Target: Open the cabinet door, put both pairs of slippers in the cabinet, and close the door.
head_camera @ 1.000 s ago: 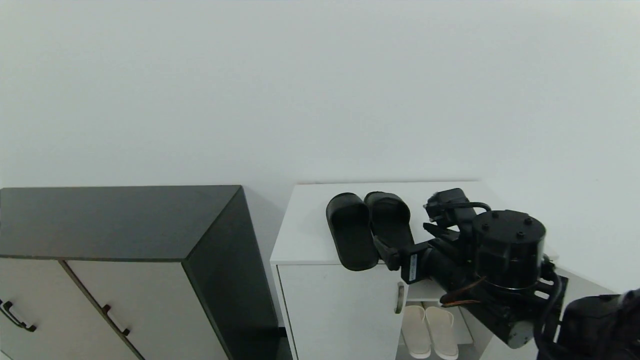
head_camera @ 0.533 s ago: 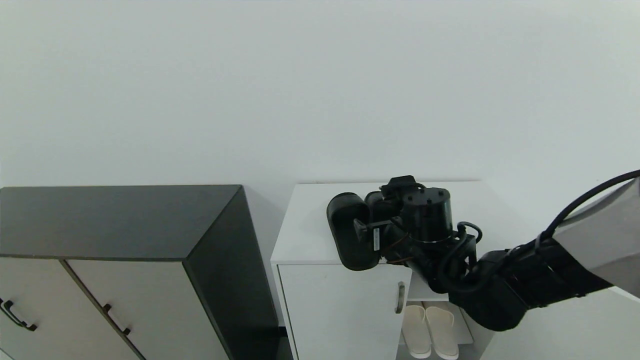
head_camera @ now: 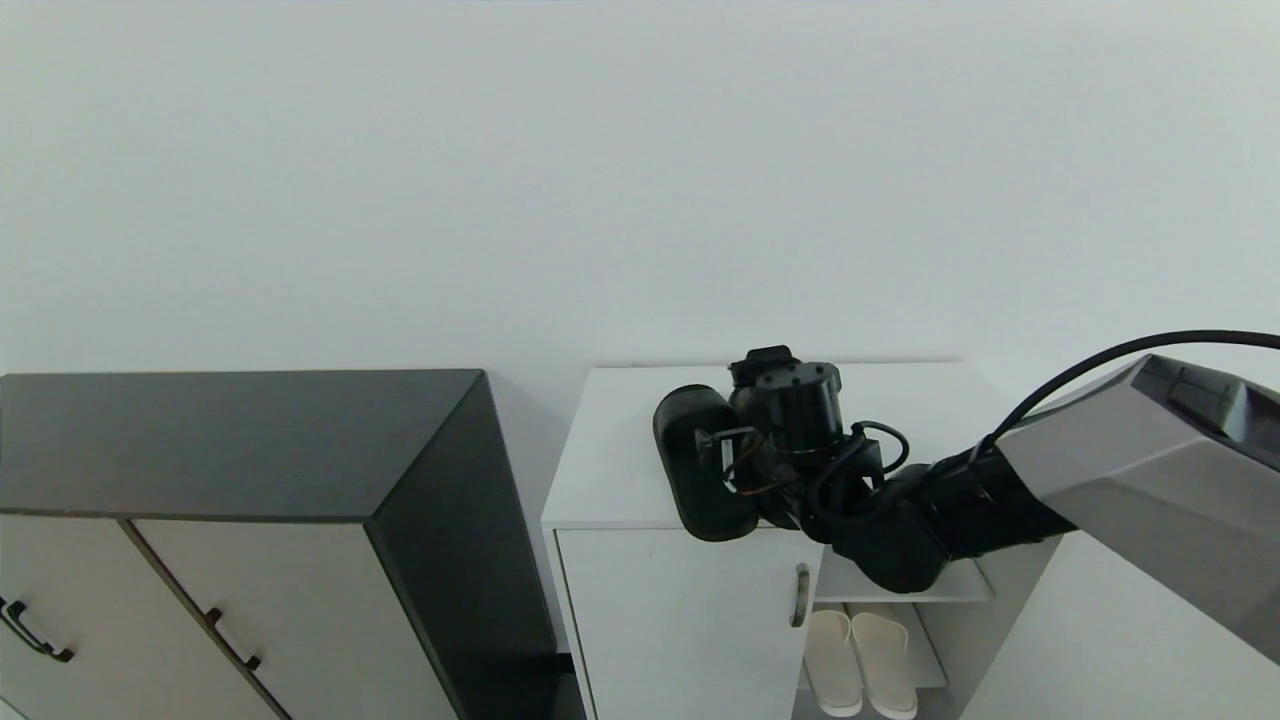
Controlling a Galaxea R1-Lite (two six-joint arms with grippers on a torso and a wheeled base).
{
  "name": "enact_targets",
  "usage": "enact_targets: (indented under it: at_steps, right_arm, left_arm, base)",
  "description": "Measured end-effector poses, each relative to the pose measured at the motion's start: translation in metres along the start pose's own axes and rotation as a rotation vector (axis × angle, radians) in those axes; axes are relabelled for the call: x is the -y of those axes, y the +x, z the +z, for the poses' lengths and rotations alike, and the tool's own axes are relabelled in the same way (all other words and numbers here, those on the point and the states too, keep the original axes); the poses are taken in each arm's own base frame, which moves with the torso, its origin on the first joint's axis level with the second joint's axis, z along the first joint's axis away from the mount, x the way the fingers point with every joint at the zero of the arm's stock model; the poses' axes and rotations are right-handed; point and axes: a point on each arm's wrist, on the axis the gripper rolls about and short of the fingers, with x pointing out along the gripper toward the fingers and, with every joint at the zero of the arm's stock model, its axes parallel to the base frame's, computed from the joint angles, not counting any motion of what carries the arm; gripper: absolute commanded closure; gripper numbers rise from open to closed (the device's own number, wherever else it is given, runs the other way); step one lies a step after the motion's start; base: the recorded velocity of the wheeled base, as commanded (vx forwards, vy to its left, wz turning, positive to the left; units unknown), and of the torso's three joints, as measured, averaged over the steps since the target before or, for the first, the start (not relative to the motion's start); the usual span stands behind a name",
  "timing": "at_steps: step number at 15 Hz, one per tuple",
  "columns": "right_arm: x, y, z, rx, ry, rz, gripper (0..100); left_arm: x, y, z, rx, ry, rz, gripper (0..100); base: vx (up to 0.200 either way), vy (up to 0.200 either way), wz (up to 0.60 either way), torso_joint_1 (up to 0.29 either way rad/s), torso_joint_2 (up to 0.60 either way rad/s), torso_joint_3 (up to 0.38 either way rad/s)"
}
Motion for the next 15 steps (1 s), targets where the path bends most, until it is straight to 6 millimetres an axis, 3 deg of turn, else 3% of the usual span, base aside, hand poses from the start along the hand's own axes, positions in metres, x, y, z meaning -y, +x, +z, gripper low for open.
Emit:
enact_targets:
  at_steps: [5,6,11,15]
  right_arm:
    - [0.0,0.024,-0.001,0.005,0.008,-0.02,0]
    - [0.001,0.027,-0.003,0.005,0.009,-0.025,100]
    - [0.004,0.039,-0.003,0.009,0.015,-0.04,100]
    - [0.009,0.033,0.003,0.015,0.026,-0.044,100]
  left_arm:
    - [0.0,0.0,0.0,0.0,0.0,0.0,100]
    - [0.0,0.0,0.0,0.0,0.0,0.0,100]
    - [0.0,0.0,0.0,0.0,-0.001,0.0,100]
    - [0.0,0.0,0.0,0.0,-0.001,0.0,100]
  base:
    - [0.0,0.0,0.0,0.0,0.0,0.0]
    - [0.0,0.0,0.0,0.0,0.0,0.0]
    - [0.0,0.0,0.0,0.0,0.0,0.0]
    - [0.0,0.0,0.0,0.0,0.0,0.0]
